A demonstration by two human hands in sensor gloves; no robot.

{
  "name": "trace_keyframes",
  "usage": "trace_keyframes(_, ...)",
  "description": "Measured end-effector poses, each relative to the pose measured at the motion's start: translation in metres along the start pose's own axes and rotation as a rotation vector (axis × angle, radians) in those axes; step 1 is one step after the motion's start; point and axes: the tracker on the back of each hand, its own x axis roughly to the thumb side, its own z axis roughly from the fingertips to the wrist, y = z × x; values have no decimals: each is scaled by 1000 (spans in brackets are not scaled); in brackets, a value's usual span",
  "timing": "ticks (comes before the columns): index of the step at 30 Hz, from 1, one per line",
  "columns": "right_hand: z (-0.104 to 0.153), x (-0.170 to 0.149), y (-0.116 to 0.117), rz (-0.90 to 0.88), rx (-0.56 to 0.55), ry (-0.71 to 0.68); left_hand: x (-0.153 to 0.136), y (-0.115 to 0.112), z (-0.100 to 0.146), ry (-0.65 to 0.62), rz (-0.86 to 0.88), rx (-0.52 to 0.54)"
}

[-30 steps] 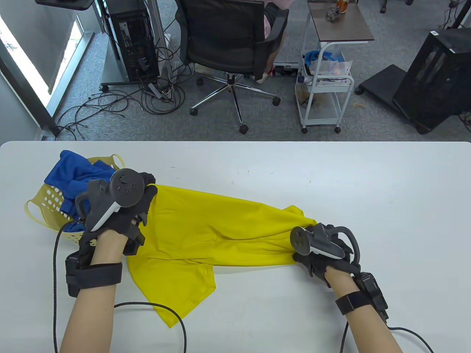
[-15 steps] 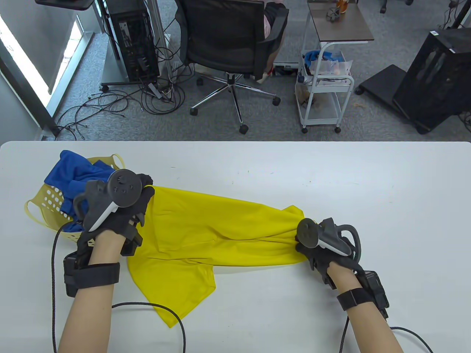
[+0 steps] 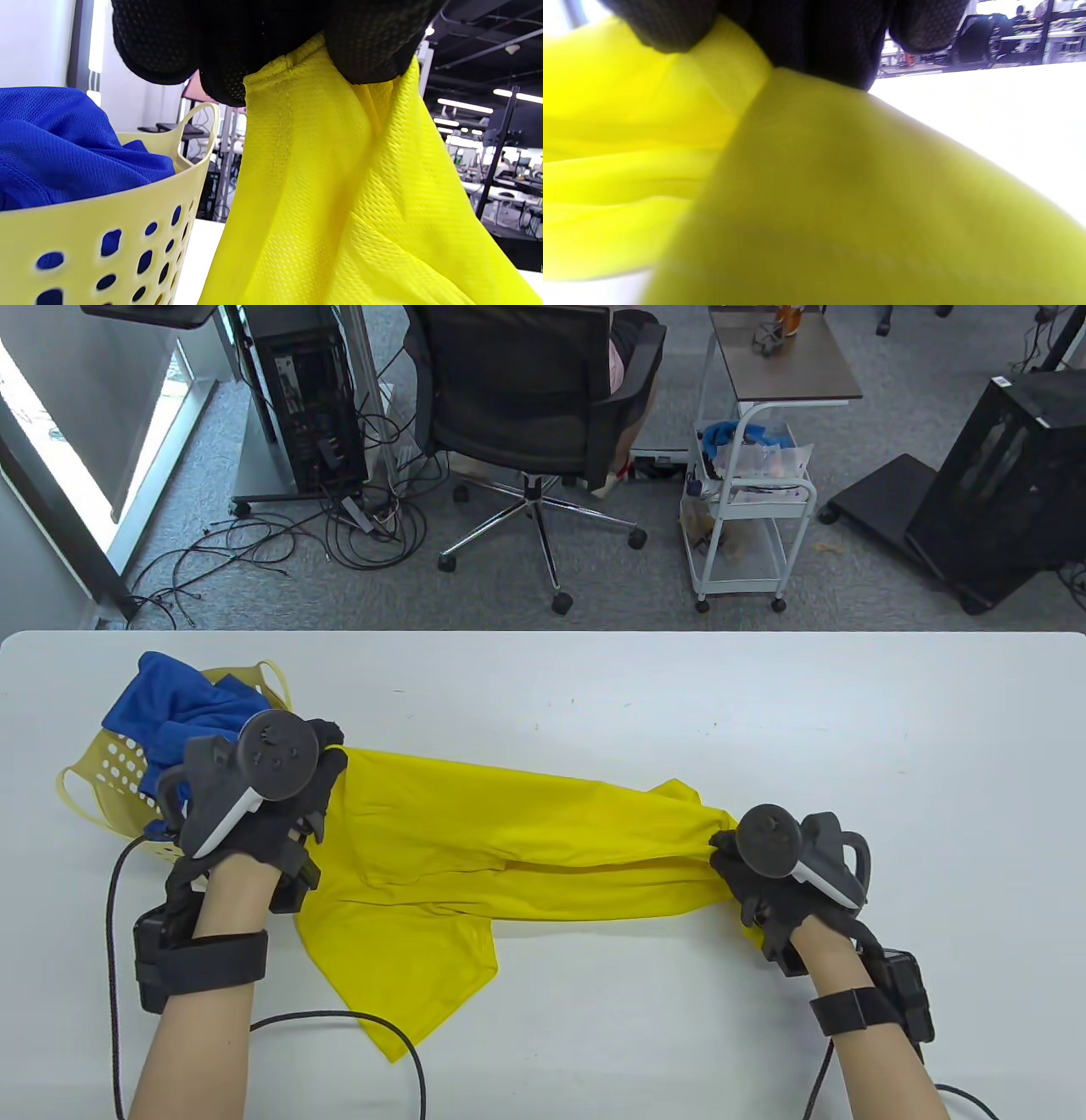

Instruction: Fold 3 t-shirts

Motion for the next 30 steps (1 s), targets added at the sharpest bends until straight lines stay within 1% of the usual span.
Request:
trace_keyframes(1,6,3,-4,12,19,3,4,-3,2,-27,-1,-42)
trace_keyframes(3,13,6,-8,42,35,-19,11,-9,9,-26,-24,-94)
trace_keyframes(5,22,10,-11,83,60,-25,19,-18,18,-49,-66,-123)
trace_keyframes(8,34,12,-13,136,124,-24,30,-33,32,-70,-120,-185)
trace_keyframes(9,36,12,-13,158,167,-25,32,-37,34,-72,-131,-203)
trace_keyframes(12,38,9,-13,218,251,-10,34,-52,34,-79,-189,-261)
trace_keyframes(14,31,4,-12,246,329,12,37,-60,27,-85,-216,-291)
trace_keyframes(15,20,1,-13,267,373,34,41,-65,15,-91,-219,-314)
trace_keyframes(16,9,-1,-15,278,393,49,45,-67,4,-97,-223,-323)
trace_keyframes(18,-35,-7,-24,311,426,118,56,-71,-38,-107,-231,-301)
trace_keyframes(19,-71,-11,-37,340,395,190,64,-68,-76,-100,-234,-254)
trace_keyframes(20,-106,-13,-60,375,302,263,70,-56,-111,-70,-233,-191)
trace_keyframes(21,-132,-14,-91,418,159,313,75,-35,-135,-23,-242,-114)
trace_keyframes(22,-147,-12,-126,437,-8,352,81,-3,-154,17,-220,40)
trace_keyframes(23,-153,-10,-154,422,-140,373,84,20,-162,35,-176,139)
trace_keyframes(24,-154,-5,-195,357,-340,424,88,54,-169,56,-96,272)
trace_keyframes(25,-152,-2,-210,322,-423,446,88,78,-169,76,-47,346)
trace_keyframes(26,-145,2,-238,270,-554,451,87,101,-166,95,0,416)
trace_keyframes(27,-135,6,-260,271,-657,425,83,123,-158,90,48,495)
trace_keyframes(28,-124,9,-277,313,-727,397,78,136,-150,83,68,550)
trace_keyframes(29,-116,9,-284,338,-749,371,73,143,-143,77,69,563)
trace_keyframes(30,-100,9,-288,356,-725,336,66,144,-131,72,41,543)
